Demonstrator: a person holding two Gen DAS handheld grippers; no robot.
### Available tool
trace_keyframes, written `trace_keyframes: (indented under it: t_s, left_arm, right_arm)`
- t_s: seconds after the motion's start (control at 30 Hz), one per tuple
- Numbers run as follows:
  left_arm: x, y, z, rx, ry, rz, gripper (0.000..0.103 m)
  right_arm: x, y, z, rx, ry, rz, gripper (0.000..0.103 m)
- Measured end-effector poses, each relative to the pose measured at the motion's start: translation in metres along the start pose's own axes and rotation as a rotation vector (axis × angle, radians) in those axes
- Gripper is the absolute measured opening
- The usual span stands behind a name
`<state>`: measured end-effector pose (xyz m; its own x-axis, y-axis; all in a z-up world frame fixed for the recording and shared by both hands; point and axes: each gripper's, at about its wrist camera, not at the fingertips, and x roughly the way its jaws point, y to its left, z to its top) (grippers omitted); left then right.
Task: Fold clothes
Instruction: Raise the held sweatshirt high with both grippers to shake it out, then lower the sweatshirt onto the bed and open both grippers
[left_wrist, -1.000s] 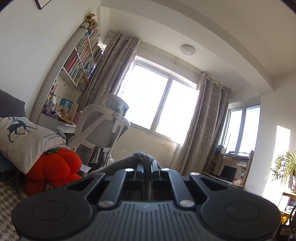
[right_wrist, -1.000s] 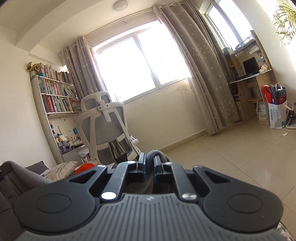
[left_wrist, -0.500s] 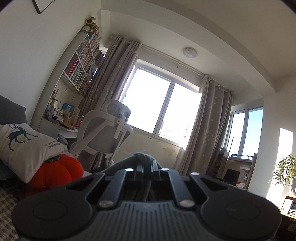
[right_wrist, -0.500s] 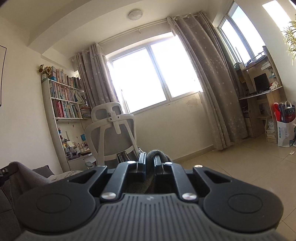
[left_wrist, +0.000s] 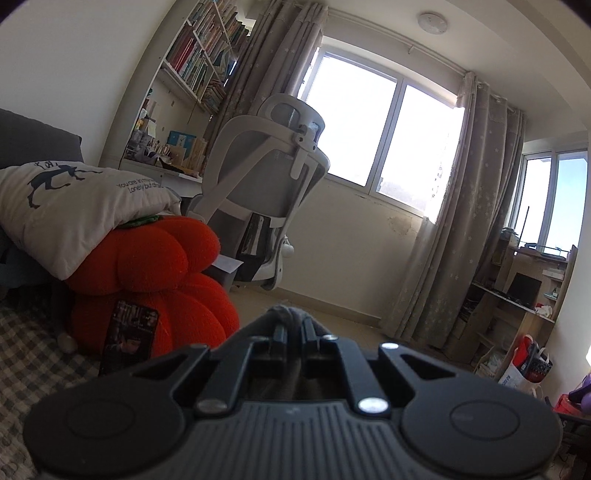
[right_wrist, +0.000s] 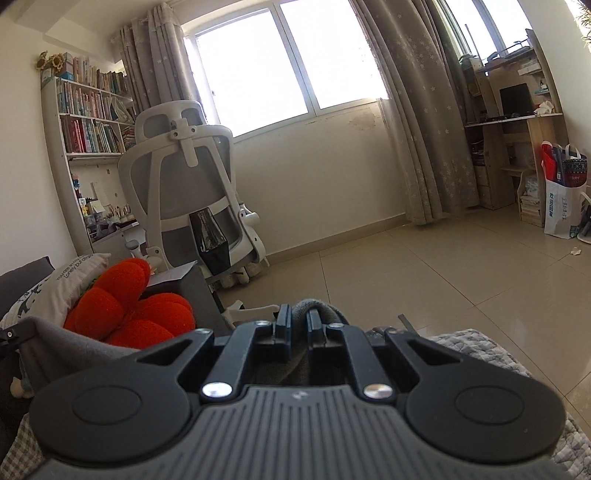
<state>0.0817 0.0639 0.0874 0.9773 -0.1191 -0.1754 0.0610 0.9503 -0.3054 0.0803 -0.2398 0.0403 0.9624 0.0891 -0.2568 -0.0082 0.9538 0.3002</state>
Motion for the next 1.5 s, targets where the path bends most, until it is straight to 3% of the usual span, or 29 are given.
trace_keyframes:
  t_s: [0.4,0.77,0.8,0.87,0.9,0.93,1.0,1.07,1.27,1.5]
  left_arm:
    - [0.109,0.031,-0.053,-0.009,0.119,0.073,0.006]
    - [0.144,0.051,-0.087,-0.036,0.246,0.104,0.011]
    - [0.144,0.052,-0.087,-0.044,0.253,0.104,0.014]
    - [0.142,0.054,-0.087,-0.048,0.265,0.100,0.030]
    - [0.140,0.054,-0.086,-0.045,0.270,0.099,0.036]
    - [0.139,0.054,-0.085,-0.041,0.275,0.100,0.045]
    - [0.135,0.054,-0.083,-0.033,0.286,0.100,0.052]
    - [0.129,0.054,-0.082,-0.030,0.304,0.098,0.064]
    - [0.109,0.054,-0.080,-0.016,0.364,0.091,0.077]
    - [0.077,0.062,-0.089,-0.005,0.453,0.092,0.082]
  right_arm:
    - [0.089,-0.002,-0.039,-0.101,0.053,-0.031,0.010]
    - [0.131,-0.019,-0.066,-0.046,0.199,-0.022,0.012]
    - [0.130,-0.020,-0.065,-0.041,0.206,-0.016,0.016]
    - [0.126,-0.021,-0.061,-0.030,0.215,-0.001,0.018]
    - [0.125,-0.021,-0.059,-0.028,0.217,0.002,0.026]
    - [0.123,-0.021,-0.057,-0.028,0.217,0.001,0.039]
    - [0.118,-0.021,-0.053,-0.030,0.214,0.000,0.050]
    - [0.112,-0.020,-0.050,-0.043,0.219,-0.001,0.050]
    - [0.092,-0.020,-0.047,-0.039,0.243,-0.007,0.054]
    - [0.063,-0.025,-0.057,-0.054,0.285,-0.039,0.054]
